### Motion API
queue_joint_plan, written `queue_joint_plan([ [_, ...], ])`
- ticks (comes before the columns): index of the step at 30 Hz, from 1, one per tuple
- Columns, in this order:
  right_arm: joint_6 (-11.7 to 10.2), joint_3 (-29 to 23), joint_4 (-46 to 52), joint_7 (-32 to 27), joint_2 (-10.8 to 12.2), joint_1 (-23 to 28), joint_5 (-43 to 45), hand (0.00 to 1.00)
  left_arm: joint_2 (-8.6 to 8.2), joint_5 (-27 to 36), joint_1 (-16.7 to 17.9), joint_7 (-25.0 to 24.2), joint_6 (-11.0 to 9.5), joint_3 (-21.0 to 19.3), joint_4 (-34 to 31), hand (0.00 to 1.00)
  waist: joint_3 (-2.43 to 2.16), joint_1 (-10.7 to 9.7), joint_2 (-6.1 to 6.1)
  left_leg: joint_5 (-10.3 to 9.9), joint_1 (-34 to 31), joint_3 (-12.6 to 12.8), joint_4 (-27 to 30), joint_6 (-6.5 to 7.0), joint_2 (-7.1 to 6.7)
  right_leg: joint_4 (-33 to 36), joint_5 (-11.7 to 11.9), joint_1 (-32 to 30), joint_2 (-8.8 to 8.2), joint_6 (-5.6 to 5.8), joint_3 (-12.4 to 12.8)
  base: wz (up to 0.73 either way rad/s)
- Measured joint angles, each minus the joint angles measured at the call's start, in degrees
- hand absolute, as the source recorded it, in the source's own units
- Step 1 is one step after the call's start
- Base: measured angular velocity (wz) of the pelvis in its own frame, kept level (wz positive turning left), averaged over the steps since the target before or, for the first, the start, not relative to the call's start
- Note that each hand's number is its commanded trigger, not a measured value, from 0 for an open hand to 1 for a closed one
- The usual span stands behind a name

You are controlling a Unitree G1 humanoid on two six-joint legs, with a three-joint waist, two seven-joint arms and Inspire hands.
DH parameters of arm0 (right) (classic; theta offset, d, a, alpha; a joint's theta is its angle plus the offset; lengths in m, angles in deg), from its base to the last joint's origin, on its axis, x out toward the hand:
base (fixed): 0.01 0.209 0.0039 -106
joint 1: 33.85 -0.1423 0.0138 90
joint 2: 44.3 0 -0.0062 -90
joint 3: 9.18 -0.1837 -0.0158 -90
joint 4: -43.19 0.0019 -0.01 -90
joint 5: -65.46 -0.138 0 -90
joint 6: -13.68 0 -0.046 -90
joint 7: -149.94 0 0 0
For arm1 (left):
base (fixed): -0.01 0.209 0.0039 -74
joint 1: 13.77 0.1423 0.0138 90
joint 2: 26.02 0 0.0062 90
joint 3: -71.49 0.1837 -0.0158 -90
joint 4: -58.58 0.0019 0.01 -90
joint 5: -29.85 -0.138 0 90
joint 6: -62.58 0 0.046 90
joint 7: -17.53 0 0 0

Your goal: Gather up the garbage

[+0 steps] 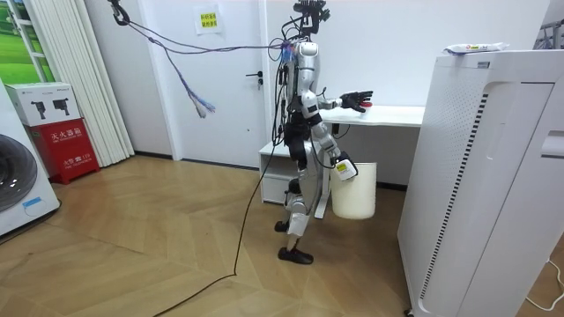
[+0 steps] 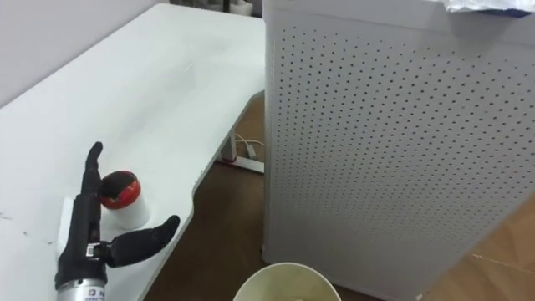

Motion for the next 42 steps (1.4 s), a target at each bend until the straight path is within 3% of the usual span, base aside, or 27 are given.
queue_joint_plan([
  [5,0.2,0.0,0.9,0.0,0.1,0.1,2.5,1.0,0.08,2.7,0.1,-1.1,0.2,0.3,0.5,0.0,-0.3,0.2,-0.81,0.0,1.2,0.4,-0.8,0.02,0.02,-0.1,0.0,0.6,0.08,0.0,0.4,-0.05],
  [8,0.6,0.0,1.9,0.0,0.2,-0.1,3.0,1.0,0.01,7.6,0.2,-2.3,1.4,1.7,4.2,0.0,-0.28,0.0,-0.79,0.0,1.3,0.7,-0.8,0.02,0.18,-1.0,0.4,1.1,0.29,-0.06,0.4,-0.04],
  [14,1.3,0.2,2.7,0.0,0.5,-0.3,3.6,1.0,-0.1,12.6,0.0,-2.5,1.1,2.1,6.7,0.0,-0.35,0.0,-0.42,0.0,1.4,0.8,-0.7,0.01,0.29,-1.2,0.7,1.4,0.43,-0.14,0.4,0.0],
  [27,2.1,0.2,3.2,0.7,0.6,0.4,5.5,1.0,-0.07,12.8,0.0,0.6,2.1,2.3,7.5,0.0,-0.31,-1.6,0.23,0.1,1.7,1.0,-1.6,-0.08,0.52,-1.4,1.0,1.5,0.72,-0.18,0.5,-0.01],
  [42,2.1,0.2,3.6,0.6,1.3,1.0,5.8,1.0,-0.2,15.0,-0.3,2.5,1.7,2.5,7.8,0.0,-0.34,-2.3,0.01,0.2,2.5,1.3,-1.7,-0.23,0.74,-1.8,1.0,2.1,0.88,-0.29,0.6,0.0],
])
